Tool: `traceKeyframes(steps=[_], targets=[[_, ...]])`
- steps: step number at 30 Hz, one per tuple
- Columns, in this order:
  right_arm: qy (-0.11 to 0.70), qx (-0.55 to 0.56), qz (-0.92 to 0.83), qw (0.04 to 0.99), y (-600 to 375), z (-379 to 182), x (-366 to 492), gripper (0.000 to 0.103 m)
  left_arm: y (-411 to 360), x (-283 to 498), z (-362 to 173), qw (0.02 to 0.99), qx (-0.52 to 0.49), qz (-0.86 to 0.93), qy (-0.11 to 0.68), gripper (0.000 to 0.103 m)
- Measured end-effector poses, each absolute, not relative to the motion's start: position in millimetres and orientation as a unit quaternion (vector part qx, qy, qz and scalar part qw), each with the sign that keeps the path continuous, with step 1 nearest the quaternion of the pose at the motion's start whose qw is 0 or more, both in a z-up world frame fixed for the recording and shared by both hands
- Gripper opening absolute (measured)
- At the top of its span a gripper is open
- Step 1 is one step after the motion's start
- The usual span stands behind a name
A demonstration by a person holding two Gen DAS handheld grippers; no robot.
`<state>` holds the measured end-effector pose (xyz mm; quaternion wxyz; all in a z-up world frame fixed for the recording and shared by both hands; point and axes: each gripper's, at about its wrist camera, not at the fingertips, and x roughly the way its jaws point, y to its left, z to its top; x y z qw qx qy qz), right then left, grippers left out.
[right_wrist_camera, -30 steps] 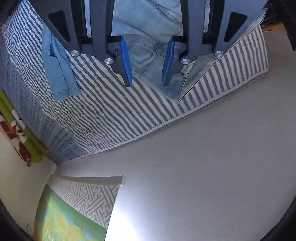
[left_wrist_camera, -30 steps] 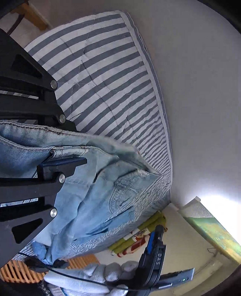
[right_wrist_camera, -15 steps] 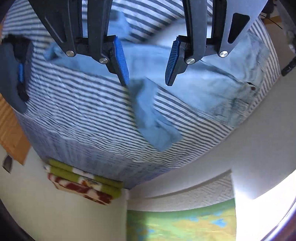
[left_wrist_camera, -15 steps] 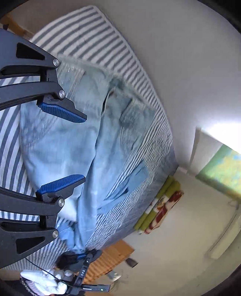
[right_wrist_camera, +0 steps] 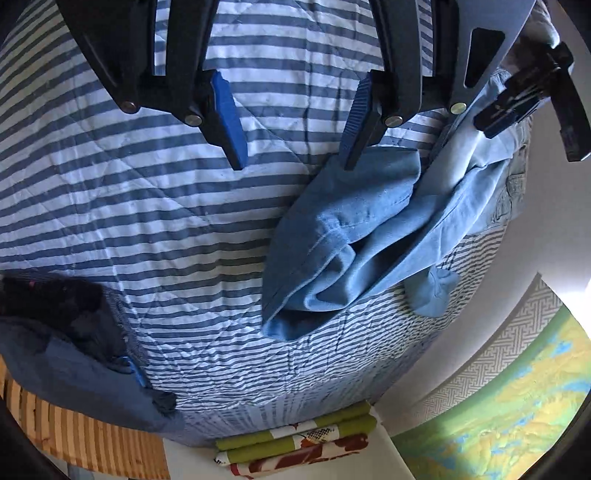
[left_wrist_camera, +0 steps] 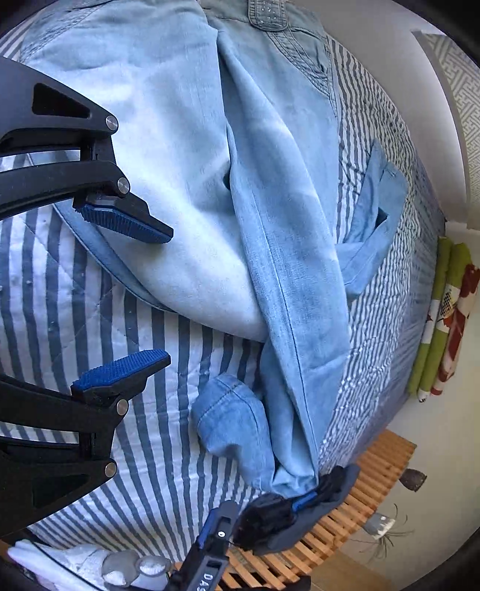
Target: Organize objects
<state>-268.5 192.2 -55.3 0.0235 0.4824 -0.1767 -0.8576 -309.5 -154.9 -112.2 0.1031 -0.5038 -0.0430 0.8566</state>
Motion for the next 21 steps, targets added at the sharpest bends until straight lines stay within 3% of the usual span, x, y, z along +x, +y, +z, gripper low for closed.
traceKeyframes(steps=[4,5,6,7,8,9,11,12,21], targets=[[-0.166,0.505,-0.846,0.035,160,-75,-303,0.062,-144,-329,-134,0.075,-0.509,0.858,0.002,0.062],[-0.154,0.513,-0.844,0.032,152,-80,-312,0.062,-144,-332,-137,0.074,-0.511,0.856,0.001,0.049],[-0.139,0.52,-0.842,0.024,144,-83,-320,0.062,-145,-335,-139,0.074,-0.516,0.853,-0.005,0.029],[-0.127,0.527,-0.84,0.019,139,-87,-327,0.061,-150,-339,-140,0.082,-0.52,0.85,-0.019,0.023],[-0.124,0.53,-0.839,0.019,136,-89,-331,0.051,-154,-339,-139,0.092,-0.521,0.848,-0.033,0.016],[-0.118,0.535,-0.836,0.013,135,-90,-334,0.027,-156,-337,-136,0.097,-0.519,0.848,-0.041,0.012],[-0.109,0.536,-0.837,0.011,136,-81,-336,0.013,-158,-329,-128,0.111,-0.511,0.851,-0.049,0.01],[-0.106,0.526,-0.843,0.017,138,-72,-333,0.011,-159,-321,-122,0.118,-0.506,0.853,-0.05,0.009],[-0.028,0.384,-0.923,-0.016,145,59,-298,0.005,-173,-198,-65,0.244,-0.457,0.854,-0.048,0.0]])
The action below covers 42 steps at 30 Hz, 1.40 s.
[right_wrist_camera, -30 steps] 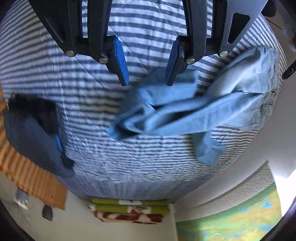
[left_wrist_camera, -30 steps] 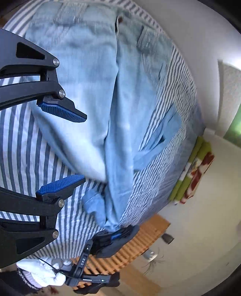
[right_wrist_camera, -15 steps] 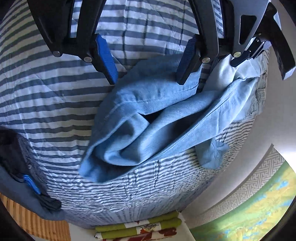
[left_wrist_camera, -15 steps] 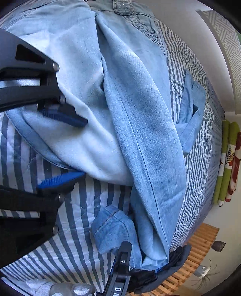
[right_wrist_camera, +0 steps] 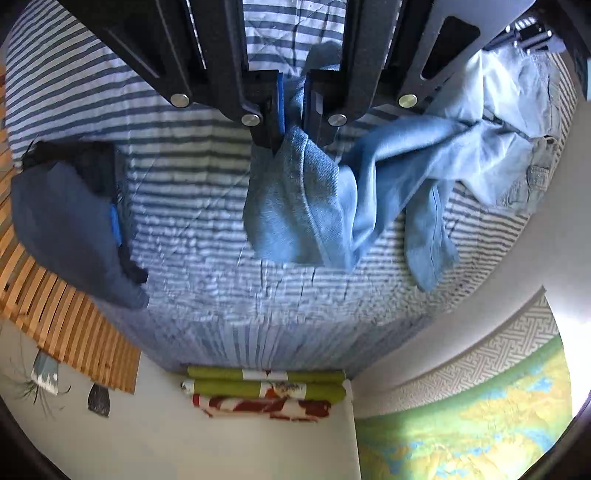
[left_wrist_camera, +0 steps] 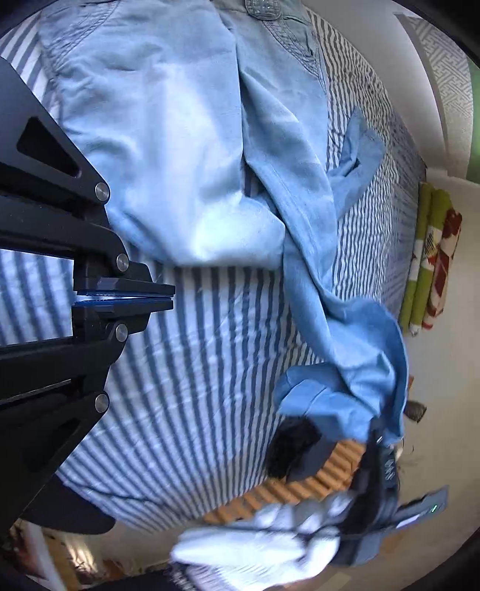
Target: Organize objects
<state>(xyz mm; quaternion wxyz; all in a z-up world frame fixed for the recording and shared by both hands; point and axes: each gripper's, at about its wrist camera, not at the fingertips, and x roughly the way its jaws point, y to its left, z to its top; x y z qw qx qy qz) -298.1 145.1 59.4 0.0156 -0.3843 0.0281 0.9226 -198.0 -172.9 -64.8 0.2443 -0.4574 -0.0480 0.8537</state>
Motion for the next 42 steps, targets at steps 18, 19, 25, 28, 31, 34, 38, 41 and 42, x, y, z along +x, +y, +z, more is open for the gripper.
traceKeyframes(steps=[18,19,25,28,31,34,38,41,42], targets=[[-0.03,-0.332,0.935,-0.118,-48,156,-397,0.004,-235,-211,-90,0.171,-0.448,0.875,-0.073,0.001],[-0.029,-0.336,0.929,-0.15,-72,158,-403,0.004,-239,-215,-94,0.172,-0.445,0.875,-0.081,0.001],[-0.115,-0.395,0.868,-0.279,-178,144,-421,0.028,-248,-233,-111,0.191,-0.439,0.871,-0.108,0.001],[-0.098,-0.405,0.864,-0.283,-163,129,-435,0.038,-249,-236,-105,0.201,-0.425,0.876,-0.103,0.002],[-0.031,-0.429,0.862,-0.27,-117,106,-461,0.042,-253,-242,-108,0.197,-0.43,0.875,-0.108,0.006],[0.001,-0.467,0.865,-0.183,-78,58,-496,0.043,-257,-248,-114,0.19,-0.44,0.868,-0.126,0.009],[0.011,-0.518,0.849,-0.102,-46,-24,-536,0.043,-268,-253,-111,0.17,-0.432,0.875,-0.138,0.032],[0.077,-0.544,0.829,-0.102,-30,-66,-555,0.044,-274,-257,-114,0.147,-0.435,0.879,-0.131,0.035],[0.085,-0.552,0.824,-0.098,-30,-78,-560,0.049,-276,-260,-117,0.145,-0.44,0.876,-0.134,0.035]])
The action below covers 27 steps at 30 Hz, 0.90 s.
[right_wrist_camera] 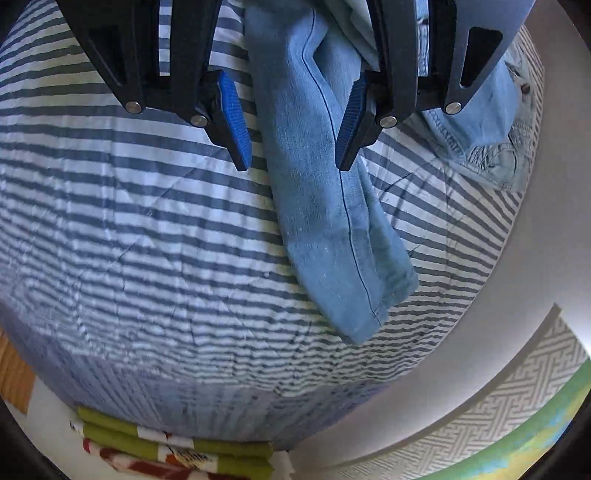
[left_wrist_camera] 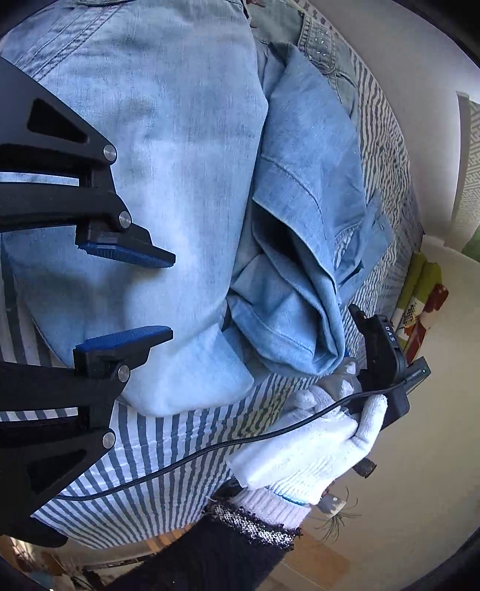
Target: Organize objects
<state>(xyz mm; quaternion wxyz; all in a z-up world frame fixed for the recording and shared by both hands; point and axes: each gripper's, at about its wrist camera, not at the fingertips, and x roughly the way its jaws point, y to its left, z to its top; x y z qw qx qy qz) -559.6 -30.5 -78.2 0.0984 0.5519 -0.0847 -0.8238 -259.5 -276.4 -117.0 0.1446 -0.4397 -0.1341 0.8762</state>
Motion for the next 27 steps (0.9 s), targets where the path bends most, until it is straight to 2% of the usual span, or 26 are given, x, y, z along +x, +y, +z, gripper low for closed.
traceKeyframes(steps=[2,6,7,8,9,15,19,23,27], targets=[[-0.075,0.562,-0.818,0.093,-39,-96,-566,0.051,-280,-264,-122,0.143,-0.448,0.871,-0.141,0.035],[-0.044,0.565,-0.817,0.112,-57,-109,-564,0.049,-280,-267,-124,0.139,-0.449,0.872,-0.138,0.035],[-0.033,0.562,-0.819,0.11,-60,-109,-562,0.041,-279,-267,-125,0.137,-0.449,0.872,-0.136,0.035],[-0.02,0.56,-0.821,0.109,-63,-107,-558,0.014,-279,-268,-125,0.135,-0.449,0.873,-0.135,0.035],[-0.013,0.554,-0.826,0.107,-63,-102,-552,0.002,-277,-270,-126,0.132,-0.449,0.874,-0.134,0.035],[-0.063,0.472,-0.877,0.071,-7,-33,-486,0.002,-282,-267,-125,0.109,-0.442,0.881,-0.128,0.035],[-0.094,0.441,-0.892,0.022,53,5,-403,0.002,-282,-263,-128,0.098,-0.443,0.883,-0.121,0.035],[-0.069,0.393,-0.915,-0.055,96,33,-309,0.002,-278,-255,-125,0.093,-0.431,0.891,-0.111,0.035],[-0.117,0.386,-0.911,-0.087,148,54,-218,0.002,-275,-243,-118,0.107,-0.423,0.891,-0.127,0.035]])
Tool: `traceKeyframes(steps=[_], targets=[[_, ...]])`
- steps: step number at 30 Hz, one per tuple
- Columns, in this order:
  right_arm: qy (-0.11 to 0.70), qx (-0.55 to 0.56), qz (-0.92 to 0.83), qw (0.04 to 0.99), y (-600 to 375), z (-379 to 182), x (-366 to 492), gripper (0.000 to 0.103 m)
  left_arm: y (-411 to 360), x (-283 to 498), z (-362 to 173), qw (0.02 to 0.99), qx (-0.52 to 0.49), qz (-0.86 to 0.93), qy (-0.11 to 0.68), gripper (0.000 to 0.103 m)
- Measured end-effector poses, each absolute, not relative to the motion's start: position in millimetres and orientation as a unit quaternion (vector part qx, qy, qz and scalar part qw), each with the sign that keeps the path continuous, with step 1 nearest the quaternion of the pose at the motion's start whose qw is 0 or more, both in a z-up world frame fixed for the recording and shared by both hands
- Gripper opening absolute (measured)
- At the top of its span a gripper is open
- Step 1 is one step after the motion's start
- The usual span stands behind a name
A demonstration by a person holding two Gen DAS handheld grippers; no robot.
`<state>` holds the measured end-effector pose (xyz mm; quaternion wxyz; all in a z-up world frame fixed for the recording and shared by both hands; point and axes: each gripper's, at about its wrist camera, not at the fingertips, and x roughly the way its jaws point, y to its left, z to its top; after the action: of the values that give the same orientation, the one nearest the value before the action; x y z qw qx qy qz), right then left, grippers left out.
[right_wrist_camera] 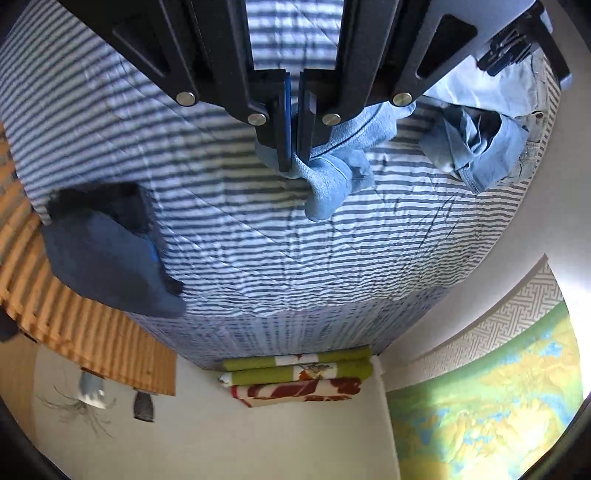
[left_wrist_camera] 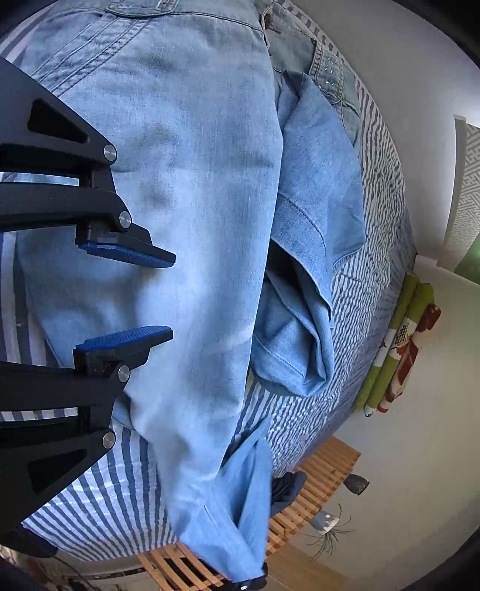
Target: Organize objects
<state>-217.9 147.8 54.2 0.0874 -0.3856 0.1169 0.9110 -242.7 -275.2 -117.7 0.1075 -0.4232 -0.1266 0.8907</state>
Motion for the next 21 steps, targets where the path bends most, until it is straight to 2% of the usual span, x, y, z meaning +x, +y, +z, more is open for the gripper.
traceKeyframes(steps=[5,9,12,14,17,19,21], targets=[[0.164,-0.41,0.895,0.072,185,69,-131,0.004,-258,-229,-103,0.112,-0.408,0.9,-0.104,0.036],[0.146,-0.464,0.872,0.057,194,35,-125,0.014,-247,-219,-103,0.114,-0.417,0.896,-0.102,0.036],[0.162,-0.475,0.864,0.036,215,12,-117,0.02,-241,-202,-105,0.108,-0.433,0.89,-0.092,0.036],[0.192,-0.472,0.86,0.027,231,2,-108,0.026,-243,-192,-103,0.106,-0.436,0.889,-0.087,0.036],[0.251,-0.487,0.837,0.008,256,-19,-101,0.029,-244,-172,-87,0.1,-0.428,0.895,-0.082,0.037],[0.262,-0.488,0.833,0.017,266,-28,-98,0.035,-237,-156,-72,0.108,-0.415,0.9,-0.074,0.042],[0.26,-0.484,0.835,0.032,277,-31,-99,0.039,-221,-146,-57,0.124,-0.404,0.905,-0.056,0.053]])
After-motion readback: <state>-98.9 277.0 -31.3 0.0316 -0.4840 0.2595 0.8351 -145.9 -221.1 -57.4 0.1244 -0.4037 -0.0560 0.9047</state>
